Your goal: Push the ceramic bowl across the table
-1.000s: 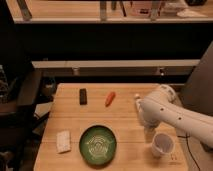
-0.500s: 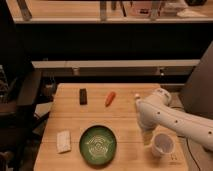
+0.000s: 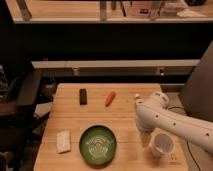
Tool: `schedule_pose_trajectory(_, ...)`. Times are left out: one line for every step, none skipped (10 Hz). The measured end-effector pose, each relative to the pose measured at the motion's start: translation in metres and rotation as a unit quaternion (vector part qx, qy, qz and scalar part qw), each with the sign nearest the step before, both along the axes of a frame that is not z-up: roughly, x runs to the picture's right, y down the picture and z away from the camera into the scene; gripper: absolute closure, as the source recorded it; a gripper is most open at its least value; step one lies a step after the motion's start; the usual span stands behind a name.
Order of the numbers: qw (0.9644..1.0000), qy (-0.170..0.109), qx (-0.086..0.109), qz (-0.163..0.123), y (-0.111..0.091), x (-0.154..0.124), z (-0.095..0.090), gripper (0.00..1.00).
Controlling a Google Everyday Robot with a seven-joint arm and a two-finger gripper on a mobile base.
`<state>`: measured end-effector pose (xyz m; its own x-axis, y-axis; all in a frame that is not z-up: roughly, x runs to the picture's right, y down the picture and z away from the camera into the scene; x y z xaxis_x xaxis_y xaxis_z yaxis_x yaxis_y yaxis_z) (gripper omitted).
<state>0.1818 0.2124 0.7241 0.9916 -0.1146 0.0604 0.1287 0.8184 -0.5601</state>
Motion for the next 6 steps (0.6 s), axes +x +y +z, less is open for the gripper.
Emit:
schedule_pose_trajectory(1.0,-0.001,0.0,0.0,0.0019,-0.0009,0.0007,0.2)
schedule_pose_trajectory(1.0,-0.002,0.0,-0.001,0.0039,-0.0025,0.0016,0.2)
schedule_pose_trajectory(1.0,-0.003,0.0,-0.002,0.0055,-0.0037,0.0023,0.2)
schedule_pose_trajectory(1.0,-0.005,0.0,-0.002,0.0077,-0.0046,0.003,0.2)
schedule_pose_trajectory(1.0,-0.005,0.0,-0.003,0.0091,-0.0053,0.0035,0.2)
schedule_pose_trajectory(1.0,-0.007,-0.001,-0.003,0.0108,-0.0068,0.004,0.2)
